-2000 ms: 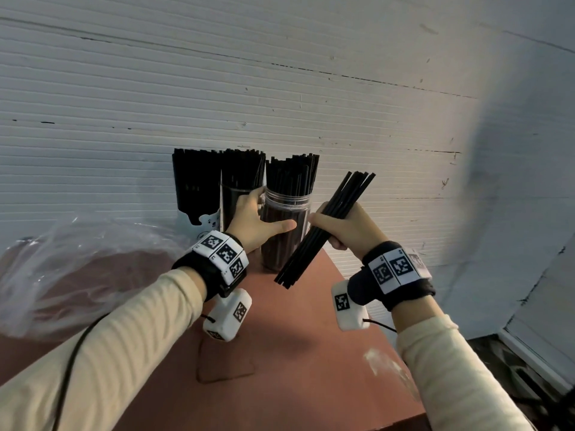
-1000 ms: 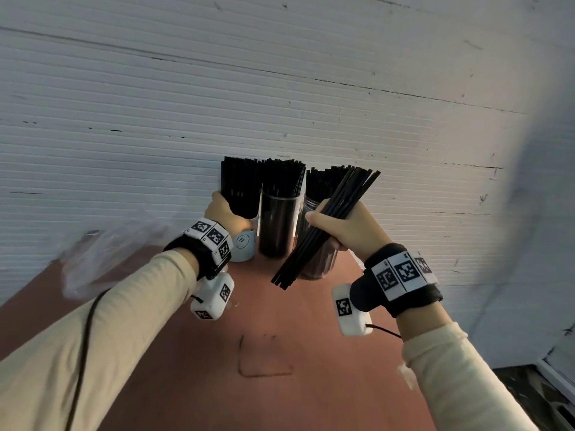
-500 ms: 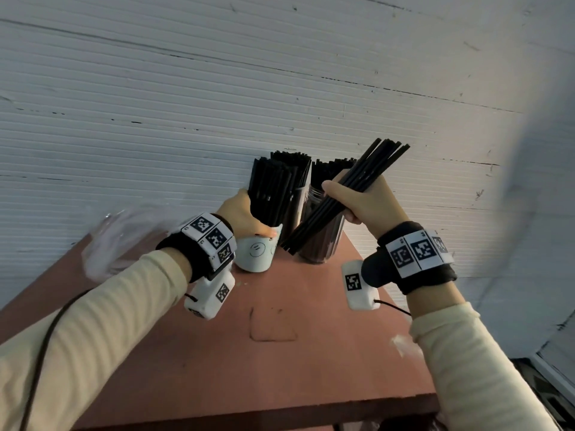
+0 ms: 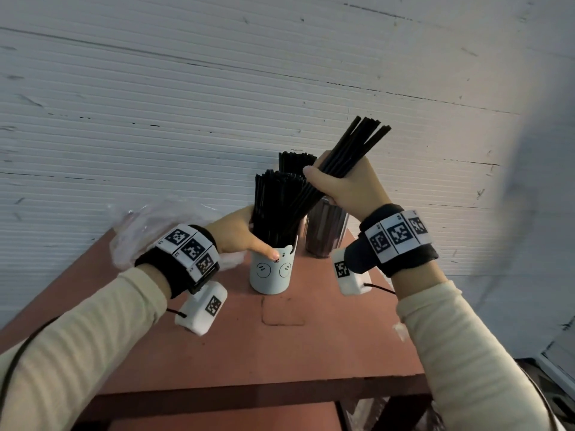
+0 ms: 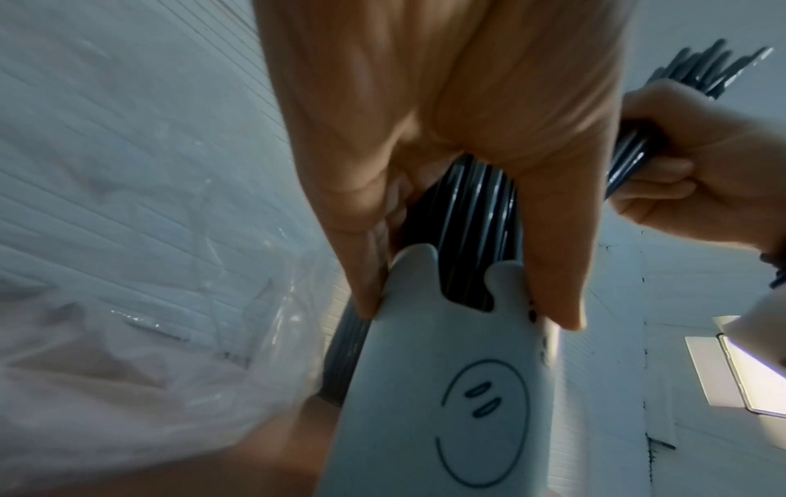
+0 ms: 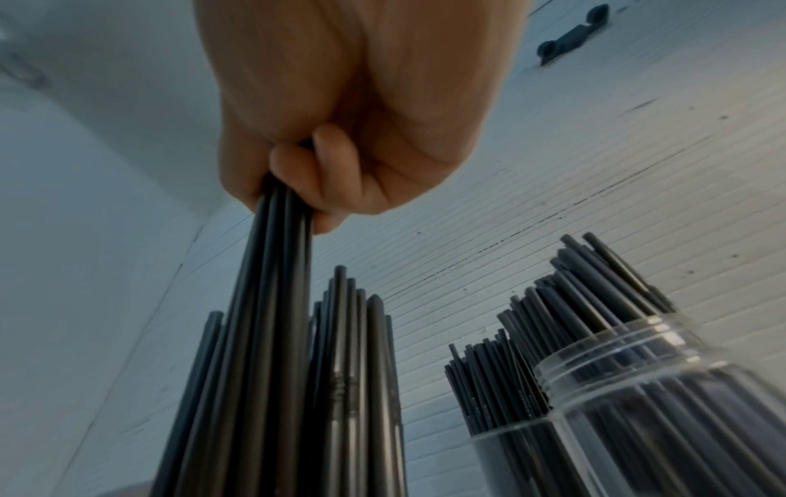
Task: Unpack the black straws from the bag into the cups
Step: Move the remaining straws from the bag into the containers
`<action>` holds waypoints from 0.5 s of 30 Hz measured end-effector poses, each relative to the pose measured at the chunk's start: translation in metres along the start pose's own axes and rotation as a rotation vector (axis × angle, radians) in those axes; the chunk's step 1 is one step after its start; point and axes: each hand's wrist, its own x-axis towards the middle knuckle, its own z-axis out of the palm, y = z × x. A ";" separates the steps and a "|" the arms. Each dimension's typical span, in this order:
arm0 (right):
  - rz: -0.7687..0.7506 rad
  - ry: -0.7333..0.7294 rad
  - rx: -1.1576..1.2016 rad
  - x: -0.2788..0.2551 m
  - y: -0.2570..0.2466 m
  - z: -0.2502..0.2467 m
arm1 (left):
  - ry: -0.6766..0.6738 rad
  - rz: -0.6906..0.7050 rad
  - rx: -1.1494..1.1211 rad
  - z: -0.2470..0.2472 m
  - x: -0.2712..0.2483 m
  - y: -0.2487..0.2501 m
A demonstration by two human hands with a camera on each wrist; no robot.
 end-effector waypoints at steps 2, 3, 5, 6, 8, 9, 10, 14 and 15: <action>-0.005 -0.028 -0.042 0.002 -0.003 0.005 | -0.009 0.002 -0.031 0.001 -0.001 0.000; -0.006 -0.047 -0.057 0.002 -0.003 0.008 | -0.020 0.006 -0.051 0.002 -0.001 0.001; -0.006 -0.079 -0.086 0.000 -0.004 0.015 | -0.043 0.027 -0.118 0.003 -0.002 0.005; -0.006 -0.086 -0.099 -0.001 -0.003 0.018 | -0.043 0.040 -0.147 0.004 -0.002 0.007; -0.010 -0.093 -0.119 -0.003 -0.001 0.025 | -0.020 0.060 -0.148 0.005 -0.001 0.008; -0.010 -0.096 -0.128 -0.005 0.000 0.029 | -0.011 0.065 -0.121 0.005 -0.002 0.009; -0.009 -0.098 -0.141 -0.006 0.002 0.032 | -0.005 0.066 -0.095 0.005 -0.003 0.009; 0.011 -0.080 -0.196 -0.009 0.007 0.044 | 0.002 0.083 -0.108 0.007 -0.005 0.005; 0.019 -0.079 -0.211 -0.009 0.008 0.046 | 0.002 0.085 -0.117 0.008 -0.005 0.005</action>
